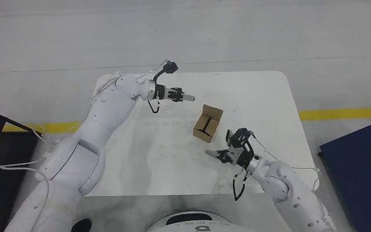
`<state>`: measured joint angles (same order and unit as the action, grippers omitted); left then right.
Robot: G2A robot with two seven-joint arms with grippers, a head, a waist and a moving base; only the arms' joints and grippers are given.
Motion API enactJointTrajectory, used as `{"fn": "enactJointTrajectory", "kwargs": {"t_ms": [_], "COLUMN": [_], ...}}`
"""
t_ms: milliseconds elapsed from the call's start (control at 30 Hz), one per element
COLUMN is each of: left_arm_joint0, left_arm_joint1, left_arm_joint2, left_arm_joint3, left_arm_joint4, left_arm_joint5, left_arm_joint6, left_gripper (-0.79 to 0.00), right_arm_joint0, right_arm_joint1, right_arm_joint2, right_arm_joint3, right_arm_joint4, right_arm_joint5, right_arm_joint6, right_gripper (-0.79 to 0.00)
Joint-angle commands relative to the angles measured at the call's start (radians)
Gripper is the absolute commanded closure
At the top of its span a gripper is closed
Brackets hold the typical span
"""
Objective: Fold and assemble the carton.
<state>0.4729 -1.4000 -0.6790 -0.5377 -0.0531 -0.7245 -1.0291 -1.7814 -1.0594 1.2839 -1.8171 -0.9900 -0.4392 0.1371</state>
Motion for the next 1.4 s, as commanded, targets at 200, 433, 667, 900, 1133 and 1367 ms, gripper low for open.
{"fn": "enactJointTrajectory", "kwargs": {"t_ms": [200, 433, 667, 900, 1133, 1367], "left_arm_joint0": [-0.012, -0.033, -0.054, -0.058, -0.046, -0.057], "left_arm_joint1": [-0.073, -0.145, -0.173, -0.170, -0.157, -0.158], "left_arm_joint2": [0.078, 0.114, 0.118, 0.138, 0.197, 0.236], "left_arm_joint3": [0.075, 0.135, 0.196, 0.216, 0.190, 0.181], "left_arm_joint4": [0.119, 0.116, 0.088, 0.117, 0.171, 0.203], "left_arm_joint5": [0.074, 0.118, -0.089, -0.189, -0.208, -0.192], "left_arm_joint6": [0.199, 0.239, 0.143, 0.122, 0.141, 0.125], "left_gripper": [-0.785, -0.785, -0.785, -0.785, -0.785, -0.785], "right_arm_joint0": [0.038, 0.059, 0.080, 0.087, 0.092, 0.091], "right_arm_joint1": [-0.021, -0.032, -0.042, -0.044, -0.045, -0.044], "right_arm_joint2": [-0.075, -0.105, -0.105, -0.084, -0.075, -0.068], "right_arm_joint3": [0.092, 0.120, 0.157, 0.188, 0.206, 0.214], "right_arm_joint4": [-0.099, -0.177, -0.190, -0.177, -0.170, -0.163], "right_arm_joint5": [0.157, 0.260, 0.337, 0.337, 0.301, 0.229], "right_arm_joint6": [-0.116, -0.170, -0.205, -0.212, -0.212, -0.213], "right_gripper": [-0.785, -0.785, -0.785, -0.785, -0.785, -0.785]}}
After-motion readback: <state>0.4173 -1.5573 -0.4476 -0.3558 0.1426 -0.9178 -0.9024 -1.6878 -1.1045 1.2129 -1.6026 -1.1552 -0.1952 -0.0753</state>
